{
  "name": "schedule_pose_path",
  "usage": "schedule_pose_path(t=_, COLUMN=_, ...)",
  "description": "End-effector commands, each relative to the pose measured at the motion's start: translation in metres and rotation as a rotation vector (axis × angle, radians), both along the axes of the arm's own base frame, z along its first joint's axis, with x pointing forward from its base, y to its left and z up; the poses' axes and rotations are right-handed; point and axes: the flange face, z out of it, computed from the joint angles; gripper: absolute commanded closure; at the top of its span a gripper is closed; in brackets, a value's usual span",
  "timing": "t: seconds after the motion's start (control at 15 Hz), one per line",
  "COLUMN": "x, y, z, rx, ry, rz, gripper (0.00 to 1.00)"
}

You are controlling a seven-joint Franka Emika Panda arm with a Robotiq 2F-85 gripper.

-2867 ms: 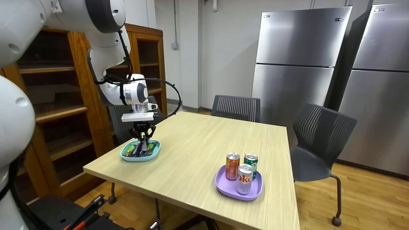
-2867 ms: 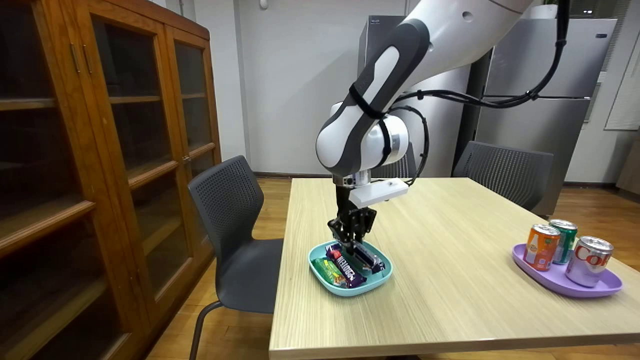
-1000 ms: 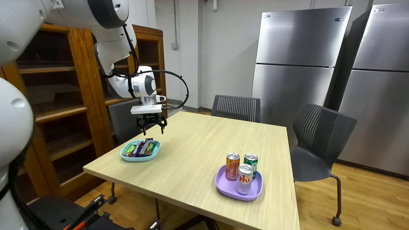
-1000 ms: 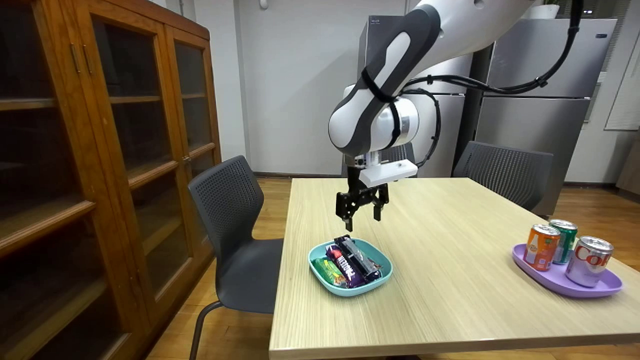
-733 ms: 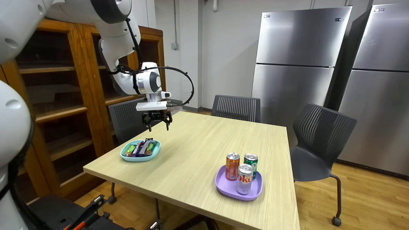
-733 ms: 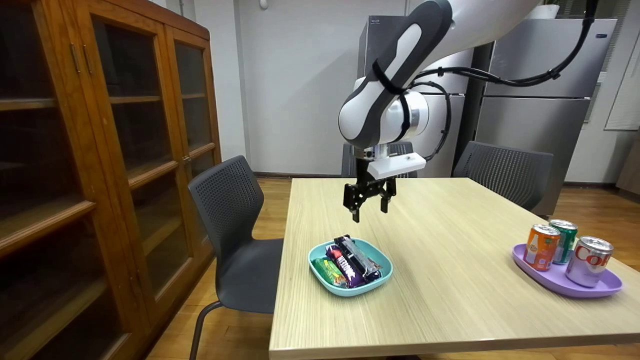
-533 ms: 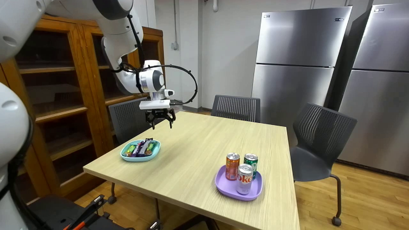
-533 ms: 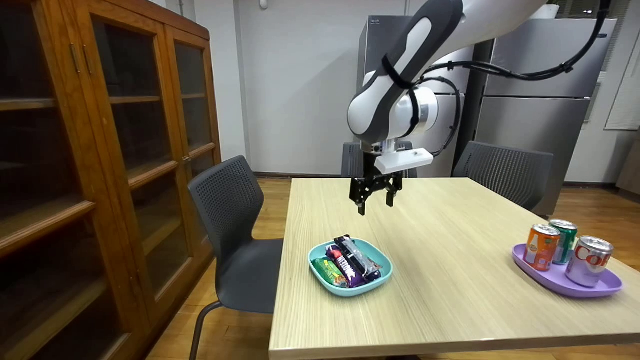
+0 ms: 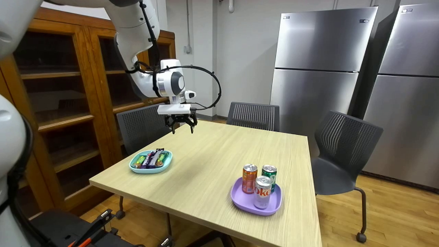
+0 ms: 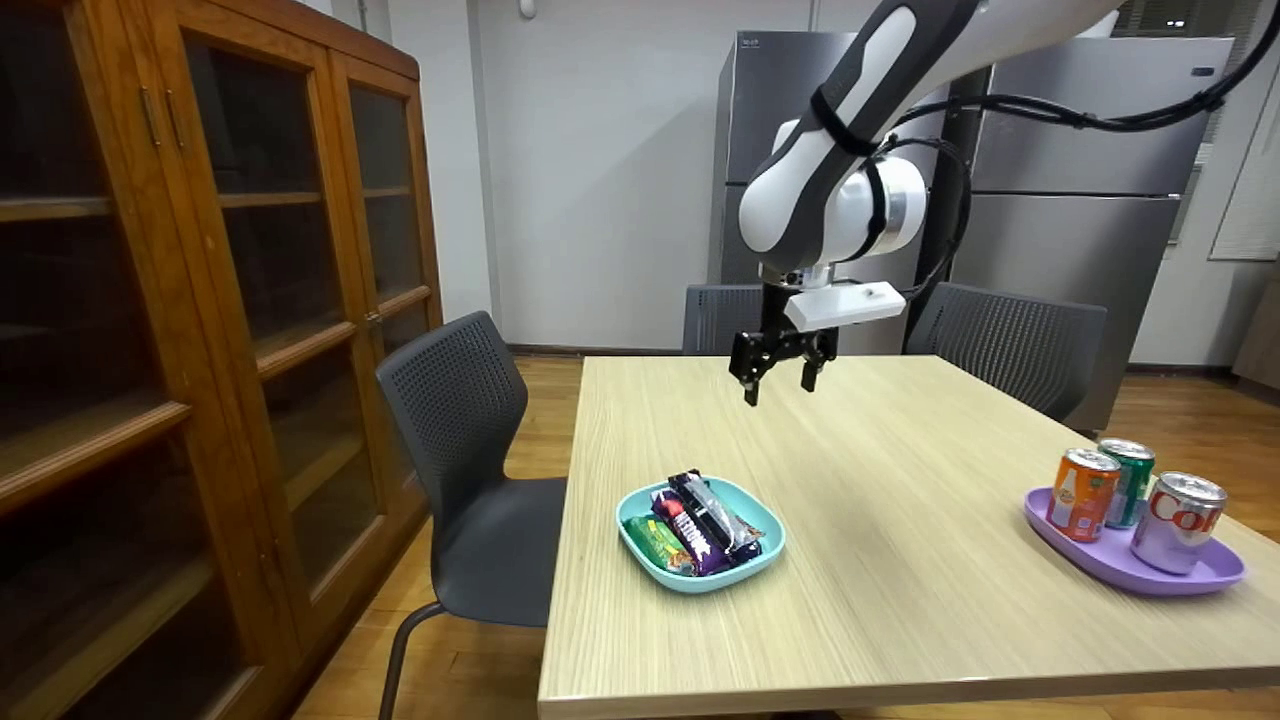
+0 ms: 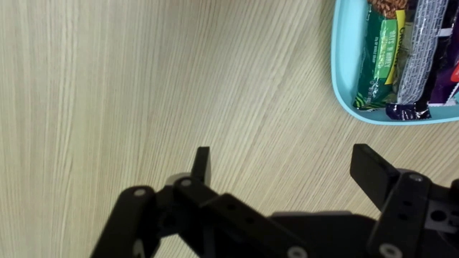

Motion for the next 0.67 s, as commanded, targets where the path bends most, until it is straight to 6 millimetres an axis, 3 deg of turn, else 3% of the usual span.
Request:
schedule_pose_path(t=0.0, x=-0.012, y=-0.019, z=0.017, rx=0.032, ry=-0.024, rz=-0.053, gripper=0.00)
schedule_pose_path(t=0.07, x=-0.001, y=-0.010, z=0.004, rx=0.010, ry=-0.012, rz=-0.019, gripper=0.00)
schedule_pose_path(t=0.6, x=-0.003, y=-0.012, z=-0.001, rx=0.010, ry=-0.004, rz=-0.021, gripper=0.00)
